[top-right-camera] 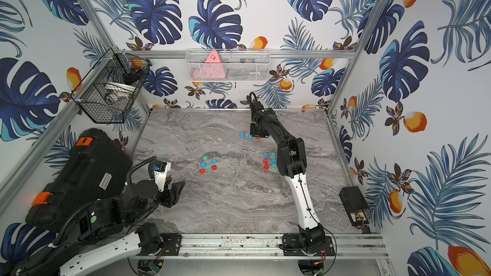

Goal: Close the stamp cap
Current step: Move the stamp at the center of the board.

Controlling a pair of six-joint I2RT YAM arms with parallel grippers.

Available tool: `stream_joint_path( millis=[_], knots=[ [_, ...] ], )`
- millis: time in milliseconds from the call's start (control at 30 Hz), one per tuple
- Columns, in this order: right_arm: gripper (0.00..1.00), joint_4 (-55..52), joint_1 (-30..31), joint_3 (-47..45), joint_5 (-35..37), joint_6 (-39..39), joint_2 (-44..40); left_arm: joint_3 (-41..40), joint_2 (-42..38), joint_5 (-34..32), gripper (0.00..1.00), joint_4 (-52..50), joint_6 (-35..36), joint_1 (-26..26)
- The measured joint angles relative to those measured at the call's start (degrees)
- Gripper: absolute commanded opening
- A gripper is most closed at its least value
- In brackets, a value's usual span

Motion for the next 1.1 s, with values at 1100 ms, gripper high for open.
stream_joint_path(
  millis=[1100],
  knots=[
    [0.34,-1.6,0.8,-9.4,0.0,0.5,-12.4,-0.2,-1.2,-0.2,0.63,0.0,0.0,0.0]
  ],
)
